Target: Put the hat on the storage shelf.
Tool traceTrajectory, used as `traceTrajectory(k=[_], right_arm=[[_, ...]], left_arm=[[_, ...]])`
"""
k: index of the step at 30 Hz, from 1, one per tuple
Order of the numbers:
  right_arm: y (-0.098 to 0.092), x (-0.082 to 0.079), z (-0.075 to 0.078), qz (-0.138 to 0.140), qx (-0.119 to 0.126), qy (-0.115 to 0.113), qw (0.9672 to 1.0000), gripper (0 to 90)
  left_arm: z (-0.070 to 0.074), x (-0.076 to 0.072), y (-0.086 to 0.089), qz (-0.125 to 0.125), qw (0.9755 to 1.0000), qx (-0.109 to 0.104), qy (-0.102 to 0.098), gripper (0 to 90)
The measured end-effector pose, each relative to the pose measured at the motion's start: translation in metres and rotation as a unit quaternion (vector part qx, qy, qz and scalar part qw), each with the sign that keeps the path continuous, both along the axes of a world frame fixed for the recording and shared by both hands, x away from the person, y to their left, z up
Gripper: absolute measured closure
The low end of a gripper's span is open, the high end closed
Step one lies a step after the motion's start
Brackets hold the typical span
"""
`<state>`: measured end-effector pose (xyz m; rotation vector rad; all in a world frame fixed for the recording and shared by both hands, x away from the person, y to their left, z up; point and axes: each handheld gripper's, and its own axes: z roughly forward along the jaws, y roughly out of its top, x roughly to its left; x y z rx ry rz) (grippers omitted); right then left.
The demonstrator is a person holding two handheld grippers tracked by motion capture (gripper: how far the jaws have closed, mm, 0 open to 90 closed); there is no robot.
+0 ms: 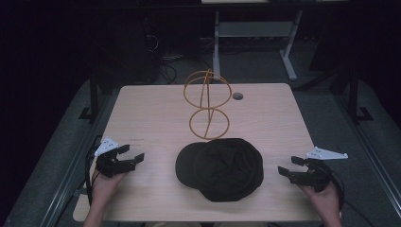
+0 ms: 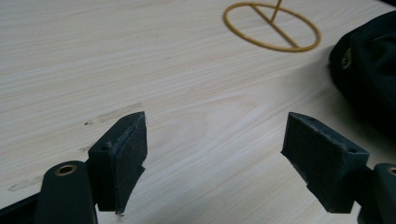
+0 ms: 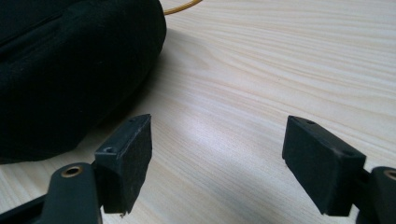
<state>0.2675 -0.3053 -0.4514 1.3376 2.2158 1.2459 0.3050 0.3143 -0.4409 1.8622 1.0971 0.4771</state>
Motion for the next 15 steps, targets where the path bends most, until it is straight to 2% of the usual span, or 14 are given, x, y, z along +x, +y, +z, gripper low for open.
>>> traceTrajectory(k=[5, 7, 9, 10, 12, 15], right_arm=[[0.0, 0.0, 0.0, -0.001, 0.001, 0.002, 1.0, 23.7], [0.001, -0.001, 0.001, 0.002, -0.001, -0.001, 1.0, 23.8], [0.002, -0.002, 0.002, 0.003, -0.005, -0.002, 1.0, 23.8], [0.004, -0.002, 0.003, 0.002, -0.005, -0.002, 1.0, 23.8], [0.004, -0.001, 0.002, 0.002, -0.007, 0.0, 1.0, 23.8], [0.003, -0.001, 0.002, 0.004, -0.006, -0.002, 1.0, 23.8]], left_arm=[[0.001, 0.0, -0.001, -0.001, 1.0, -0.007, 0.006, 21.9], [0.005, -0.001, -0.001, -0.008, 0.9996, -0.026, 0.007, 22.0], [0.009, -0.003, -0.002, -0.012, 0.9994, -0.032, 0.002, 21.9], [0.014, -0.005, -0.005, -0.018, 0.9989, -0.044, 0.008, 21.9], [0.017, -0.006, -0.006, -0.024, 0.9987, -0.044, 0.006, 21.9], [0.026, -0.009, -0.011, -0.037, 0.9977, -0.057, -0.001, 21.8]])
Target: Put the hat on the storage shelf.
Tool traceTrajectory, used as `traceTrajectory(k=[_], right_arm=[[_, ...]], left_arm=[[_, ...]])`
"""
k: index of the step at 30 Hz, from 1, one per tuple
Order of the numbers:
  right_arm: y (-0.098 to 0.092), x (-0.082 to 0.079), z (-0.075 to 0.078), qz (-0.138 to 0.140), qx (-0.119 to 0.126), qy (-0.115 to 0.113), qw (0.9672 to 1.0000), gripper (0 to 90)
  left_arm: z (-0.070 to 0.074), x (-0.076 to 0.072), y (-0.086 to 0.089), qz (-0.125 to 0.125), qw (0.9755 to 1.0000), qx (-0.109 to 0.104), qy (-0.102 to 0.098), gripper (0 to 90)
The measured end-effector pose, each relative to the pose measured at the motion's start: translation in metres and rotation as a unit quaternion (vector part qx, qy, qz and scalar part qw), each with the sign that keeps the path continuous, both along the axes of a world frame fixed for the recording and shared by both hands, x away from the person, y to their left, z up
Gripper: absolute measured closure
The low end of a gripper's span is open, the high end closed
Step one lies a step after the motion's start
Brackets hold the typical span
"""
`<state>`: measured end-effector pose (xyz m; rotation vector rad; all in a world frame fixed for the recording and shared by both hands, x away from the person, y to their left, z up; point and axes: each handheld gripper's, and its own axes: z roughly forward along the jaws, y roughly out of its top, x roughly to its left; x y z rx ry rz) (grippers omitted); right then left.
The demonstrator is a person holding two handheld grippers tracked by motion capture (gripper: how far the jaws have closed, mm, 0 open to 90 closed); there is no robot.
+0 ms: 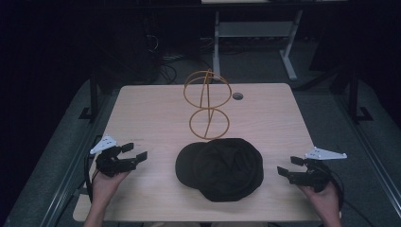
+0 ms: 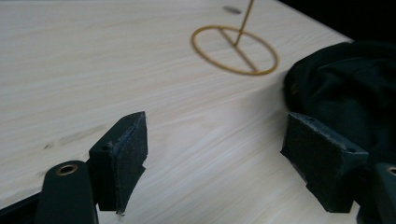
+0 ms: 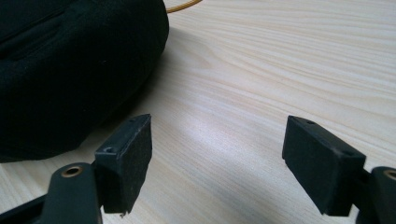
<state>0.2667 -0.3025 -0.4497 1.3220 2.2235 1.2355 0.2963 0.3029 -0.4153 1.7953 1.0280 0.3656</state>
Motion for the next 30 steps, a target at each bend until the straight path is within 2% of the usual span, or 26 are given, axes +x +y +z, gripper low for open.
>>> traceTrajectory(k=[3, 5, 12, 15, 16, 22, 24, 30], right_arm=[[-0.001, 0.0, 0.001, 0.0, 0.002, 0.002, 1.0, 23.8], [-0.001, 0.0, 0.001, -0.001, 0.003, 0.002, 1.0, 23.8], [0.001, -0.001, 0.001, -0.003, 0.003, 0.002, 1.0, 23.7], [0.002, 0.0, 0.0, -0.002, 0.002, 0.002, 1.0, 23.7], [0.002, 0.0, 0.0, -0.002, 0.002, 0.002, 1.0, 23.7], [0.003, 0.0, 0.0, -0.002, 0.002, 0.001, 1.0, 23.7], [0.004, 0.0, 0.0, -0.001, 0.002, 0.002, 1.0, 23.7], [0.004, 0.0, 0.0, 0.0, 0.0, 0.0, 1.0, 23.7]], left_arm=[[0.01, -0.005, -0.01, -0.022, 0.9997, 0.003, -0.011, 21.8], [0.012, -0.006, -0.013, -0.027, 0.9996, 0.003, -0.012, 21.7], [0.024, -0.008, -0.034, -0.079, 0.9968, 0.006, -0.012, 20.7], [0.032, -0.012, -0.048, -0.111, 0.9936, 0.015, -0.014, 20.5], [0.032, -0.012, -0.048, -0.111, 0.9936, 0.015, -0.014, 20.5], [0.041, -0.016, -0.071, -0.154, 0.9875, 0.028, -0.02, 20.6], [0.044, -0.018, -0.08, -0.17, 0.9849, 0.027, -0.023, 21.0], [0.049, -0.021, -0.105, -0.205, 0.9773, 0.046, -0.026, 21.4]])
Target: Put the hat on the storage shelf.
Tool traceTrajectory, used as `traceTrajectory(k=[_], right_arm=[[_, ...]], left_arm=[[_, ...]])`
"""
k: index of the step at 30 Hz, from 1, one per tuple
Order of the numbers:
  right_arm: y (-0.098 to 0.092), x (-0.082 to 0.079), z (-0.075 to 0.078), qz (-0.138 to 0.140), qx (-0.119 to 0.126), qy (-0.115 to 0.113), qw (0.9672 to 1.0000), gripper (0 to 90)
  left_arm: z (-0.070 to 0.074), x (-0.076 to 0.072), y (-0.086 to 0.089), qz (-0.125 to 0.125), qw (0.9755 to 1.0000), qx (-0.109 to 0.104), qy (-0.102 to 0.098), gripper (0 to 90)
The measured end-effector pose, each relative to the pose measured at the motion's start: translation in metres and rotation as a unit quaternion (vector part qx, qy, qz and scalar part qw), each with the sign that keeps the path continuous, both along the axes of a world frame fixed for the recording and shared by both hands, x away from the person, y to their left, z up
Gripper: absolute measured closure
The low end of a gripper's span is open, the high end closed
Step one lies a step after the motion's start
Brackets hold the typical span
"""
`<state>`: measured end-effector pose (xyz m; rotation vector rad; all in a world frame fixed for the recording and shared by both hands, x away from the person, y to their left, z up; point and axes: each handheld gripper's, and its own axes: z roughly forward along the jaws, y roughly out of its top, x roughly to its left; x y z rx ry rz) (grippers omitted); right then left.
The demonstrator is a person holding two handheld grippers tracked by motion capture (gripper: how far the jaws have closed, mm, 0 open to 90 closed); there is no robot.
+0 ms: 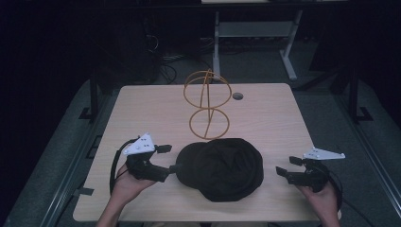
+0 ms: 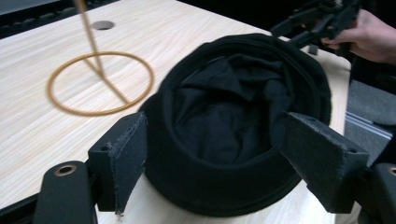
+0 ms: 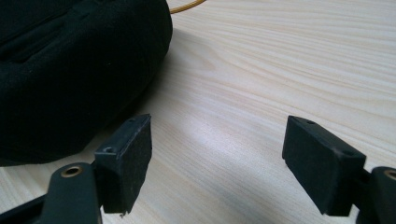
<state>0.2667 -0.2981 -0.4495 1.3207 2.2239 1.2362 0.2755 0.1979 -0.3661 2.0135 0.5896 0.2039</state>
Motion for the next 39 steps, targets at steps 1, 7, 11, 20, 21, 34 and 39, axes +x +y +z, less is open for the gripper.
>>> traceTrajectory(k=[1, 7, 11, 20, 21, 34, 39], right_arm=[[0.0, 0.0, 0.0, -0.001, 0.001, 0.003, 1.0, 23.7], [0.0, -0.001, 0.001, 0.0, 0.001, 0.002, 1.0, 23.7], [0.0, -0.001, 0.001, 0.002, -0.001, -0.001, 1.0, 23.7], [-0.001, -0.001, 0.001, 0.004, 0.001, -0.001, 1.0, 23.7], [-0.001, -0.001, 0.001, 0.004, 0.001, -0.002, 1.0, 23.8], [-0.001, -0.002, 0.002, 0.006, 0.001, -0.003, 1.0, 23.8], [-0.001, -0.002, 0.003, 0.007, 0.001, -0.007, 1.0, 23.8]], left_arm=[[0.001, 0.0, -0.005, -0.006, 1.0, 0.002, 0.001, 21.4], [0.003, -0.004, -0.039, -0.046, 0.9987, 0.022, -0.001, 21.3], [0.003, -0.005, -0.054, -0.062, 0.9977, 0.025, -0.002, 22.0], [0.0, -0.008, -0.09, -0.098, 0.9946, 0.036, 0.004, 22.8], [0.0, -0.009, -0.094, -0.102, 0.9941, 0.037, 0.005, 23.0], [-0.011, -0.018, -0.135, -0.141, 0.9878, 0.063, 0.018, 29.0], [-0.02, -0.022, -0.153, -0.157, 0.9836, 0.083, 0.03, 32.6]])
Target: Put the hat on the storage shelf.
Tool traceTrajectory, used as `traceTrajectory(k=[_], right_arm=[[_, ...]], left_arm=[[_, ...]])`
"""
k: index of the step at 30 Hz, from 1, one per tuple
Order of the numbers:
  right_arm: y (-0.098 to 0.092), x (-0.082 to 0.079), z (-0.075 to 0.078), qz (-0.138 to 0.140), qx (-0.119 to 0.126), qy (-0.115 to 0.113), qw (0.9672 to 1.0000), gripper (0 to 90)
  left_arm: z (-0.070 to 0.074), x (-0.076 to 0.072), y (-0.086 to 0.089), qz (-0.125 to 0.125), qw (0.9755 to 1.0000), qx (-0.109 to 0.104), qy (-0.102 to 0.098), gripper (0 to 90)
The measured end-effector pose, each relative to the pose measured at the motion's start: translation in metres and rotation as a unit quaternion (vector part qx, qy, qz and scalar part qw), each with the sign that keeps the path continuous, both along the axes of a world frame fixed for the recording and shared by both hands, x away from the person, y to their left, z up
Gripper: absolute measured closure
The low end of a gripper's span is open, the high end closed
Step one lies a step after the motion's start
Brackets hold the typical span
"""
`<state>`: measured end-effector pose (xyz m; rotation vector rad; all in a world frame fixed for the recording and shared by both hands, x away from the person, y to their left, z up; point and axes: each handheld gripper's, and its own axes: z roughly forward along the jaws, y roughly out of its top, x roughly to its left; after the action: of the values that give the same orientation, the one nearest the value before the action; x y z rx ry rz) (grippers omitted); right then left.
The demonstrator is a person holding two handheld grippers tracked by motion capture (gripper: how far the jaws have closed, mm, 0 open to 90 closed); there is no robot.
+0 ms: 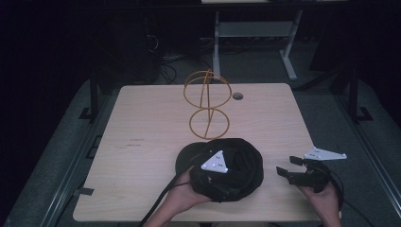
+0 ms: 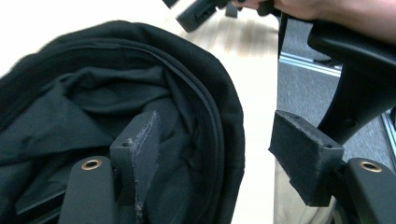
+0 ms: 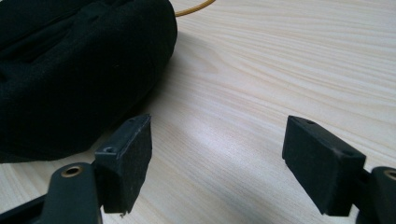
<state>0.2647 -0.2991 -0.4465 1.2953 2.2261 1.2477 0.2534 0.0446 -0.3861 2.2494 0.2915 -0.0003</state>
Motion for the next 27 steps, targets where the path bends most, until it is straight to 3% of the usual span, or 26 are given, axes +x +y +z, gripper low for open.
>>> traceTrajectory(k=[7, 9, 11, 12, 13, 18, 21, 23, 24, 25, 27], right_arm=[[0.001, -0.001, 0.0, -0.001, 0.0, 0.004, 1.0, 23.8], [0.0, 0.0, 0.001, 0.001, -0.001, 0.0, 1.0, 23.8], [0.0, -0.001, 0.001, 0.001, 0.0, 0.0, 1.0, 23.8], [0.0, -0.001, 0.001, 0.0, 0.0, 0.002, 1.0, 23.8], [0.0, -0.001, 0.001, 0.0, 0.0, 0.002, 1.0, 23.8], [0.001, -0.001, 0.001, 0.003, -0.001, -0.001, 1.0, 23.8], [0.001, -0.001, 0.001, 0.002, -0.002, 0.001, 1.0, 23.8], [0.001, -0.001, 0.001, 0.001, 0.0, 0.004, 1.0, 23.8], [0.001, -0.001, 0.001, 0.002, -0.001, 0.001, 1.0, 23.8], [0.001, -0.001, 0.001, 0.002, -0.001, 0.001, 1.0, 23.8], [0.001, -0.001, 0.001, 0.002, 0.001, 0.003, 1.0, 23.8]], left_arm=[[-0.007, -0.002, -0.015, -0.009, 0.9993, 0.035, 0.006, 37.7], [-0.01, -0.002, -0.02, -0.01, 0.9984, 0.055, 0.004, 38.6], [-0.013, -0.001, -0.024, -0.01, 0.9961, 0.087, 0.002, 40.7], [-0.017, -0.001, -0.028, -0.018, 0.9932, 0.115, -0.002, 42.9], [-0.017, -0.001, -0.028, -0.018, 0.9932, 0.115, -0.002, 43.3], [-0.026, -0.004, -0.039, -0.029, 0.9858, 0.165, -0.008, 46.8], [-0.029, -0.005, -0.044, -0.035, 0.9835, 0.177, -0.01, 49.8], [-0.031, -0.006, -0.047, -0.046, 0.9809, 0.189, -0.012, 55.0], [-0.034, -0.008, -0.051, -0.054, 0.9784, 0.199, -0.014, 59.6], [-0.034, -0.008, -0.051, -0.054, 0.9784, 0.199, -0.014, 61.8], [-0.037, -0.009, -0.054, -0.058, 0.9762, 0.208, -0.017, 65.1]])
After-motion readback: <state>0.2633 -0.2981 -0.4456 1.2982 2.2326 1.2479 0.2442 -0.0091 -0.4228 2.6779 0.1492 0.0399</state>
